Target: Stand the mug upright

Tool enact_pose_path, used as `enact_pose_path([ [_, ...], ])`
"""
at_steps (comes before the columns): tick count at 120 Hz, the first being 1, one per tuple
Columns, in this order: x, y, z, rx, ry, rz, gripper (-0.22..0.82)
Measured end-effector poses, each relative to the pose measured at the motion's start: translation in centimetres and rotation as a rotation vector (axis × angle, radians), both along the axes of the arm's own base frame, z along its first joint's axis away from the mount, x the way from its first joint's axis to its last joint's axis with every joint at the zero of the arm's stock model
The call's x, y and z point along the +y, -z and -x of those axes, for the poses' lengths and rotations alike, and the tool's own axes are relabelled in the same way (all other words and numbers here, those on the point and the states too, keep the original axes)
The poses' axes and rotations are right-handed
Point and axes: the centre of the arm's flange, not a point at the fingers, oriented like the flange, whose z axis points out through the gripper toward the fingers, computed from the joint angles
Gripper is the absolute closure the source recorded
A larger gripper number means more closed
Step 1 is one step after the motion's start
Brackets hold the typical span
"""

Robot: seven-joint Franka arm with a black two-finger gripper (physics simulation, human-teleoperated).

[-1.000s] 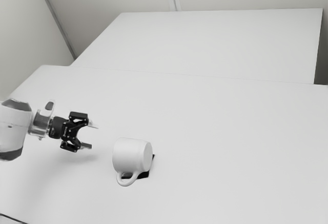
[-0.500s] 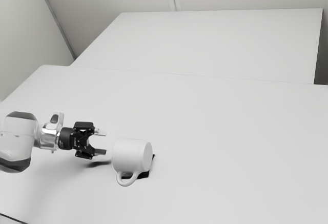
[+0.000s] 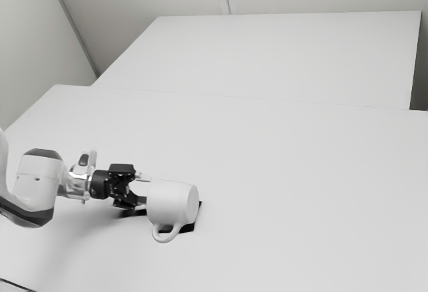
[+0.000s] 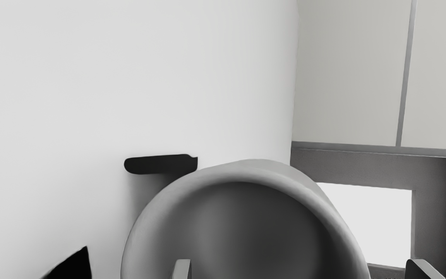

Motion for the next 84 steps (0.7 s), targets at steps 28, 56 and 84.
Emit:
enact_pose_path([
  [28, -2.1, -0.1, -0.9, -0.027, 0.019, 0.017, 0.07],
  [56, -2.0, 0.0, -0.8, -0.023, 0.006, 0.020, 0.59],
  [84, -2.0, -2.1, -2.3, -0.065, 0.006, 0.004, 0.76],
])
